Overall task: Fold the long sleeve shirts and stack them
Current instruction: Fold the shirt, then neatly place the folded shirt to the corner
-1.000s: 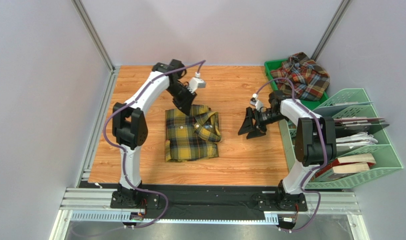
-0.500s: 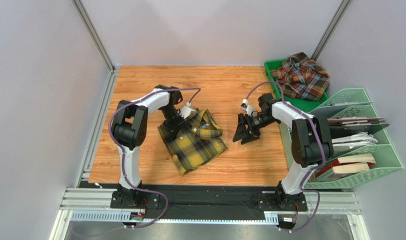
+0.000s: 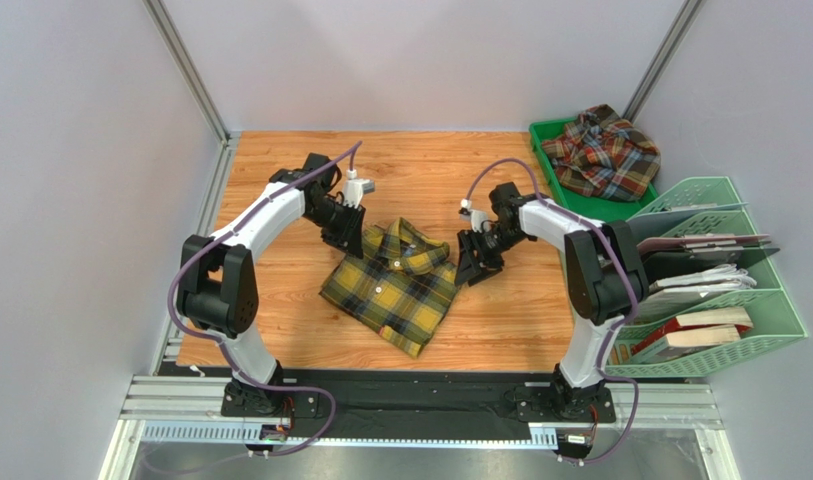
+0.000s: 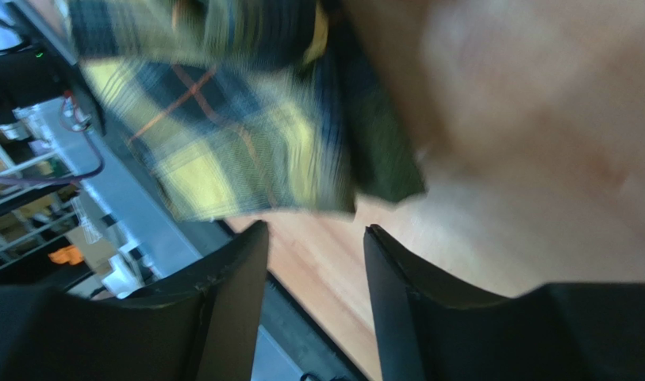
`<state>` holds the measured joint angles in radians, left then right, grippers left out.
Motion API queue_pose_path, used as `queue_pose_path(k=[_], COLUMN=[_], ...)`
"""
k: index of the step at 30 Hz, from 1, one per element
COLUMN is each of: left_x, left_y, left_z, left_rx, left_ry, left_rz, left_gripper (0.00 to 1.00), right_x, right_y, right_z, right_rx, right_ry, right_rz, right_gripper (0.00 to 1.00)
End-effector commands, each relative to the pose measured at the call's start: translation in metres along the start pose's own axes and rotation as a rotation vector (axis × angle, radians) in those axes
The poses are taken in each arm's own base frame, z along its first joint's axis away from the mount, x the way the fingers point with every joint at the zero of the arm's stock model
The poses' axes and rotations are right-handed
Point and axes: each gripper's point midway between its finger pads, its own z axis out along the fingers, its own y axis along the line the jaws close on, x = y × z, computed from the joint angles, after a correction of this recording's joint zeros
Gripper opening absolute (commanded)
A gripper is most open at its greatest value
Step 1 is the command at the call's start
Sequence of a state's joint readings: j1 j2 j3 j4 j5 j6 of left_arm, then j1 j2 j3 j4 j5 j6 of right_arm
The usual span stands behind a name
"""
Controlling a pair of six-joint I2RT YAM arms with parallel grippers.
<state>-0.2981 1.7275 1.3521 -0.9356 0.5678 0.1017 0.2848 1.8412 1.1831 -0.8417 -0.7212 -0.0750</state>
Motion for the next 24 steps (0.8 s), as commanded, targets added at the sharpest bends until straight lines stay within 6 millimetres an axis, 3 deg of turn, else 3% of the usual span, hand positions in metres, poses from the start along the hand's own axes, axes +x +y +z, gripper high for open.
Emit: queue_pose_path(k=[1, 6, 8, 10, 12, 15, 17, 18, 19, 20, 21, 22, 23, 24], left_x=[-0.017, -0.018, -0.018, -0.022, -0.04, -0.043, -0.043, -0.053, -0.064, -0.065, -0.072, -0.072, -0.069, -0.066], left_y=[0.001, 0.044, 0.067, 0.073, 0.082, 0.086, 0.089, 0.092, 0.084, 0.08, 0.072, 0.047, 0.035, 0.026], left_z=[0.02, 0.051, 0.059, 0.064, 0.058, 0.052, 0.036, 0.028, 0.003, -0.006, -0.016, -0.028, -0.031, -0.039], left_rx=[0.045, -0.038, -0.069, -0.037, -0.098, -0.113, -0.131, -0.145, -0.17, -0.189, -0.2, -0.212, -0.233, -0.279], left_ry=[-0.021, 0.051, 0.063, 0.072, 0.041, 0.039, -0.002, -0.062, -0.14, -0.171, -0.216, -0.245, -0.238, -0.237], left_rz=[0.007, -0.046, -0.079, -0.077, -0.084, -0.102, -0.126, -0.121, -0.086, -0.056, 0.022, 0.108, 0.159, 0.229], left_gripper=[0.22, 0.17, 0.14, 0.11, 0.08, 0.08, 0.11, 0.23, 0.31, 0.39, 0.5, 0.56, 0.63, 0.8], right_x=[-0.047, -0.069, -0.08, -0.087, -0.102, -0.118, -0.123, -0.13, -0.13, -0.134, -0.136, -0.135, -0.139, -0.137], right_y=[-0.014, -0.042, -0.05, -0.058, -0.06, -0.058, -0.059, -0.055, -0.046, -0.036, -0.028, -0.022, -0.008, -0.006], right_z=[0.015, 0.03, 0.035, 0.04, 0.04, 0.042, 0.042, 0.038, 0.035, 0.026, 0.017, 0.009, -0.011, -0.022], right_rx=[0.093, 0.188, 0.207, 0.228, 0.244, 0.247, 0.262, 0.258, 0.22, 0.21, 0.192, 0.178, 0.168, 0.153], right_ry=[-0.07, -0.076, -0.091, -0.096, -0.135, -0.168, -0.177, -0.194, -0.192, -0.213, -0.232, -0.246, -0.292, -0.311], right_rz=[-0.081, -0.083, -0.088, -0.084, -0.092, -0.108, -0.12, -0.131, -0.138, -0.159, -0.172, -0.177, -0.199, -0.181], right_gripper=[0.4, 0.14, 0.11, 0.1, 0.09, 0.08, 0.09, 0.16, 0.21, 0.27, 0.43, 0.5, 0.56, 0.68])
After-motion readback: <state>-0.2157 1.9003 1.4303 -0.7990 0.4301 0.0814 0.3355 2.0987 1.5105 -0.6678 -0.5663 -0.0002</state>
